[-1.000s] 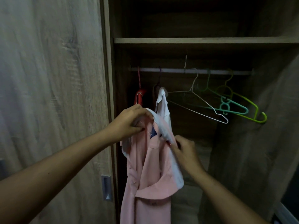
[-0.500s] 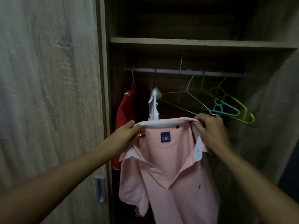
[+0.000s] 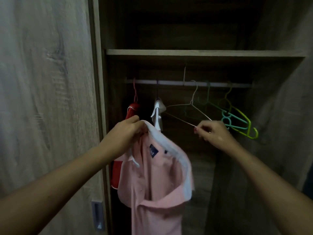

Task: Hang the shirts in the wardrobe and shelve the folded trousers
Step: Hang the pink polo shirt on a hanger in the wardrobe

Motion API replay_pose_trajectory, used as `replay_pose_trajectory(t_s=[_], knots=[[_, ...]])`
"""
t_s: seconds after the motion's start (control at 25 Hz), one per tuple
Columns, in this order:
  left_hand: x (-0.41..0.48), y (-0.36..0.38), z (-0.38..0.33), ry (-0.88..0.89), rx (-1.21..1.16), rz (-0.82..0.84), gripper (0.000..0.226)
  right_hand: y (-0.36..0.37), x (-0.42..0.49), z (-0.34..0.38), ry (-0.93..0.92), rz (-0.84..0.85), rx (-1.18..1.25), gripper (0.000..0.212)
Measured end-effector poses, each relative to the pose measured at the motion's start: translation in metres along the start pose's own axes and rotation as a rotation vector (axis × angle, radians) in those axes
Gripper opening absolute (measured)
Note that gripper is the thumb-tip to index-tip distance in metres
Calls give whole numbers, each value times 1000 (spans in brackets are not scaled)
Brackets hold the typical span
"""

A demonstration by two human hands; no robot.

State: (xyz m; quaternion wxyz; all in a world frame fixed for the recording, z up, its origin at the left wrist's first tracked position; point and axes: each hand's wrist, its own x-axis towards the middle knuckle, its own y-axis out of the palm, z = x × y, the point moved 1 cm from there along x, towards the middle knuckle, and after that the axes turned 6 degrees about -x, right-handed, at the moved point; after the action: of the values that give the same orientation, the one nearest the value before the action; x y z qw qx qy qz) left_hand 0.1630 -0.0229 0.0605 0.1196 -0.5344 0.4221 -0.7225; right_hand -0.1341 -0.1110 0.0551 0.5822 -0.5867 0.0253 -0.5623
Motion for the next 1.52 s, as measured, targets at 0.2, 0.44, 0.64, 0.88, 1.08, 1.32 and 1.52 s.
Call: replay_pose_trajectory(t_s=[0.2,0.44,0.64,0.88,1.08,1.32,1.52], knots=[[14,-8,-1,-7,110,19,12,12,60,-54,268,-130,-323,27],[13,-8,10,-77,143,51,13,37,90,-96,520,-43,-229,53],[12,1,12,-116,95,89,23,57,91,-81,608,-332,192,23],[18,19,1,-100,57,192,42,109,10,-51,534,-477,647,8],[25,30,-17,-65,-2,261,47,108,-35,-45,441,-450,642,11],[35,41,-31,-85,-202,315,50,42,-50,-6,442,-585,706,37],[40,48,-41,-135,-343,386,54,0,-50,49,441,-598,1130,32]])
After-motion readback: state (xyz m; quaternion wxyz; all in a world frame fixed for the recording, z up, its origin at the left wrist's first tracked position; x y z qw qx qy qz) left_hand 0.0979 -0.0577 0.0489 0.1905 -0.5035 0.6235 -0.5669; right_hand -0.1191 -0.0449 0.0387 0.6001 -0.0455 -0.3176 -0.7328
